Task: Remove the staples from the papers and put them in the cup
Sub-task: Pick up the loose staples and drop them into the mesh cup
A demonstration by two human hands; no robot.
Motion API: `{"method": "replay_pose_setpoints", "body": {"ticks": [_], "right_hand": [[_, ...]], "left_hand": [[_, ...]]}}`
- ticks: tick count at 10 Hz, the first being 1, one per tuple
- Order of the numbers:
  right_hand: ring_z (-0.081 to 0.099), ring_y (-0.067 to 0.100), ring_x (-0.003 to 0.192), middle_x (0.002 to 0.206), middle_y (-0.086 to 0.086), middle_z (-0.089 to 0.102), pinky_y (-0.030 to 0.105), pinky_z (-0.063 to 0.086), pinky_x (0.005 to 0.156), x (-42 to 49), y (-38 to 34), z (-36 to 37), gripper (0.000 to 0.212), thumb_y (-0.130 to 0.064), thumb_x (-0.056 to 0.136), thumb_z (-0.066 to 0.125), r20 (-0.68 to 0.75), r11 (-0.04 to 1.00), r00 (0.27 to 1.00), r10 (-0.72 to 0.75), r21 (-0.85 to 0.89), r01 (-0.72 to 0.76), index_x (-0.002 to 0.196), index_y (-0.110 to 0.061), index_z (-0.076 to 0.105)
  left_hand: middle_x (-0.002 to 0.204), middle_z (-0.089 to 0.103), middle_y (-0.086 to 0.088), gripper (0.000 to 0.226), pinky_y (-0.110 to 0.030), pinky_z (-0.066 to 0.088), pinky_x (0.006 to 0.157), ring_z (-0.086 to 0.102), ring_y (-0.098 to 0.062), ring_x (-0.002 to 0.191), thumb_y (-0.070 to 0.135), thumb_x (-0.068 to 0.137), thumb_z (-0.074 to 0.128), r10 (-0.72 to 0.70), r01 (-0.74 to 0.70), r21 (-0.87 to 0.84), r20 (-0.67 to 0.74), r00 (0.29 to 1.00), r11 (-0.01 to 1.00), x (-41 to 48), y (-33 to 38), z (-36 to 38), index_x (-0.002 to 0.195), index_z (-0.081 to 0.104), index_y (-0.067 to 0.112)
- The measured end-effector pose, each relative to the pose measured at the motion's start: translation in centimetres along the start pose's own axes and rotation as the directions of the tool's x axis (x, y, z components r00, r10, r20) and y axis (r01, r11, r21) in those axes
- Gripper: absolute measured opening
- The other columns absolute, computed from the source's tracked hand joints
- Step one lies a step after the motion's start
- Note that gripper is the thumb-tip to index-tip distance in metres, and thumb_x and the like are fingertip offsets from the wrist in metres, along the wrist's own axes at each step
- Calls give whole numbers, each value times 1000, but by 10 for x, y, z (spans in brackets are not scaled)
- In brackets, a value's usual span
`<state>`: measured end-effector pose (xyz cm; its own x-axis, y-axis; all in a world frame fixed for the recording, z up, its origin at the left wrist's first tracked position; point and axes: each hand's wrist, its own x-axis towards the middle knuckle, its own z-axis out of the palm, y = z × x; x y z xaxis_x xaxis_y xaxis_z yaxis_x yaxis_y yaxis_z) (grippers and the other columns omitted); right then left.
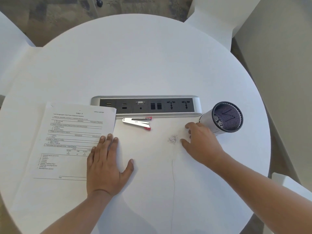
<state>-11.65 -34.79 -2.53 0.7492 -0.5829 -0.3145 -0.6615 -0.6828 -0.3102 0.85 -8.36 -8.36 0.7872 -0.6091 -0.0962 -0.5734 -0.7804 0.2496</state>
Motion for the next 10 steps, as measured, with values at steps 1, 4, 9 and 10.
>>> {"method": "replay_pose_setpoints", "body": {"ticks": [1,4,9,10], "right_hand": [[59,26,96,108,7,56,35,48,84,-2,-10,4,47,-35,83,69,36,1000,999,-11,18,11,122,-12,54],[57,31,73,93,9,58,37,52,64,1,-41,15,10,-14,89,54,34,991,993,-116,-58,118,93,-9,61],[60,14,64,67,-6,66,28,53,59,-1,-34,-2,6,-9,74,67,23,952,999,29,306,-34,72,-13,71],[51,4,47,58,-7,65,19,44,43,-5,-33,-19,10,-5,73,71,93,838,985,148,517,-175,70,-14,73]], "left_hand": [[156,42,-9,83,-51,28,118,31,-28,149,62,83,41,3,-3,2,-3,1000,1000,-1,1,0,146,44,9],[156,41,-9,83,-49,28,118,31,-28,149,63,83,40,1,-1,9,-8,1000,1000,0,1,0,146,44,8],[156,41,-8,83,-49,27,118,30,-27,149,62,83,40,-3,3,-2,-5,1000,1000,-1,1,1,146,45,9],[156,41,-9,82,-48,26,118,30,-27,149,62,83,40,-1,1,2,-6,1000,1000,-1,0,1,146,45,9]]}}
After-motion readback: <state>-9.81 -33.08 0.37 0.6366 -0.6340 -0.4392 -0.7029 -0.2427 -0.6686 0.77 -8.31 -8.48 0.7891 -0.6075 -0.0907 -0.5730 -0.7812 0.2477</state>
